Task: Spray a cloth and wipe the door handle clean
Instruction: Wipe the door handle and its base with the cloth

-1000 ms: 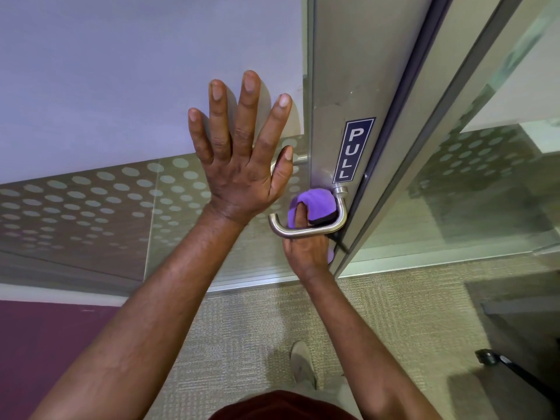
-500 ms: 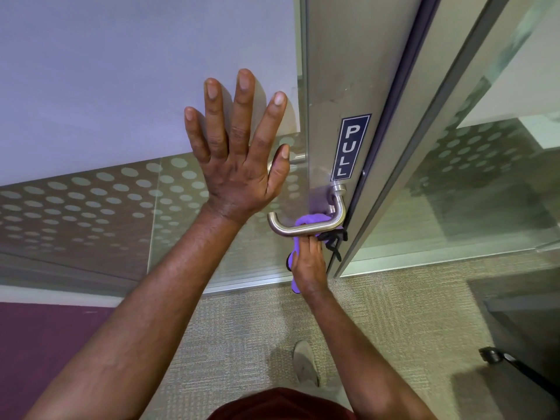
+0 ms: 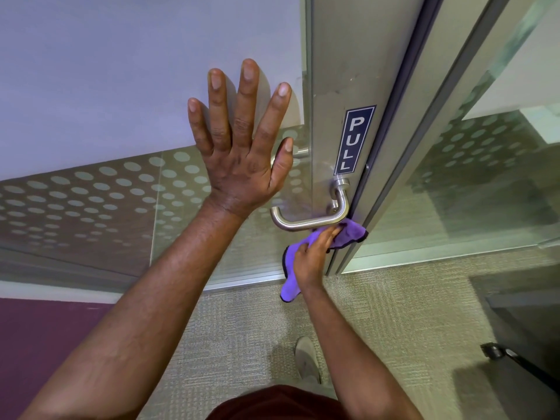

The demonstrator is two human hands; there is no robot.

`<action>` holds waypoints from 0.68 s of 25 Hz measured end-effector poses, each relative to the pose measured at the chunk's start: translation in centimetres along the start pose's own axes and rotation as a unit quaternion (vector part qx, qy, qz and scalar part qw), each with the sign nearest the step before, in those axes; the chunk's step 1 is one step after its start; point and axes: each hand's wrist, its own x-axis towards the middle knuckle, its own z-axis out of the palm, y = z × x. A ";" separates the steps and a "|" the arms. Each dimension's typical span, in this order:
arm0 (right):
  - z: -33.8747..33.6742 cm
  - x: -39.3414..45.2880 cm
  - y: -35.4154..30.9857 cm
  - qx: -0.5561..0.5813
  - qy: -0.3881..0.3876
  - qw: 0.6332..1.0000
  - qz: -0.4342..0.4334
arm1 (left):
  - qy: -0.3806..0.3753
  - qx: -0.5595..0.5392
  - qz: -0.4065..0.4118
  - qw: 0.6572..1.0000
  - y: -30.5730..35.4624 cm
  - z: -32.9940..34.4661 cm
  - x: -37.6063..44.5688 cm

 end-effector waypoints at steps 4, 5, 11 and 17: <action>1.2 3.9 -1.2 0.240 0.017 0.939 0.245 | -0.005 0.011 0.002 1.000 0.0 -0.1 0.0; 0.9 4.8 -0.6 0.285 0.009 0.918 0.274 | -0.005 0.007 0.001 1.000 0.0 0.0 -0.1; -1.8 5.7 0.6 0.343 -0.060 0.878 0.329 | 0.000 -0.005 0.003 1.000 0.1 0.0 0.0; -3.7 2.6 -2.8 0.379 -0.130 0.869 0.290 | 0.004 -0.011 0.006 1.000 0.1 0.0 0.0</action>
